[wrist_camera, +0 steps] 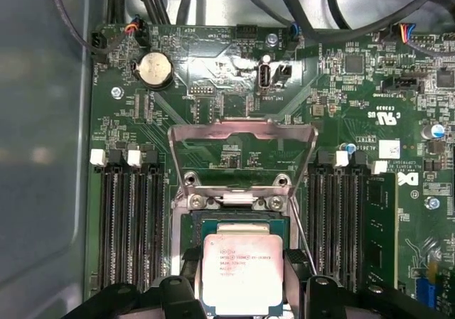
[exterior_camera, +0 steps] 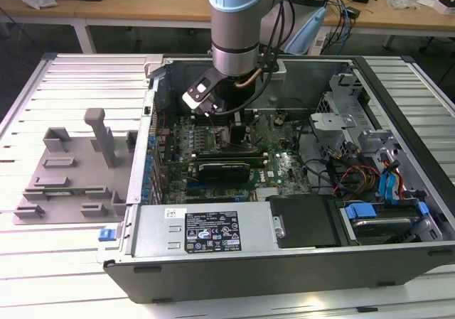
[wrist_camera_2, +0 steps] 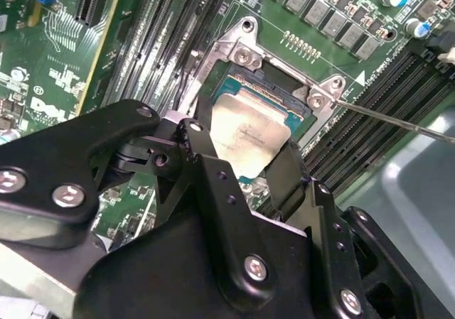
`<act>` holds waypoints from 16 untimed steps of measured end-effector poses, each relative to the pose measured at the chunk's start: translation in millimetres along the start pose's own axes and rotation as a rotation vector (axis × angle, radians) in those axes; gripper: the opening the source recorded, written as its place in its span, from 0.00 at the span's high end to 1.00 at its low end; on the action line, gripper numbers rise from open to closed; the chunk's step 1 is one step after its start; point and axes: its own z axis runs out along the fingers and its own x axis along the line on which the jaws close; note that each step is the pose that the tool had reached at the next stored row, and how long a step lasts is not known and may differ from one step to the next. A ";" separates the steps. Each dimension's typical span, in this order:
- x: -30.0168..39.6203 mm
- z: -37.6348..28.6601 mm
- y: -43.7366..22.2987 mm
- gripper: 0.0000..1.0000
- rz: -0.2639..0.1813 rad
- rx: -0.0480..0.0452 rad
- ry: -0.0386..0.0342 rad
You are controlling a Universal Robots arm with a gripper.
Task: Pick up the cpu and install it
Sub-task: 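Place the cpu into insertion slot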
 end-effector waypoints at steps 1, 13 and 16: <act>0.0 1.8 -0.1 0.45 0.000 0.0000 0.0002; 1.4 9.2 -0.6 0.45 0.002 0.0000 0.0124; 1.5 9.9 -0.6 0.45 0.002 -0.0001 0.0123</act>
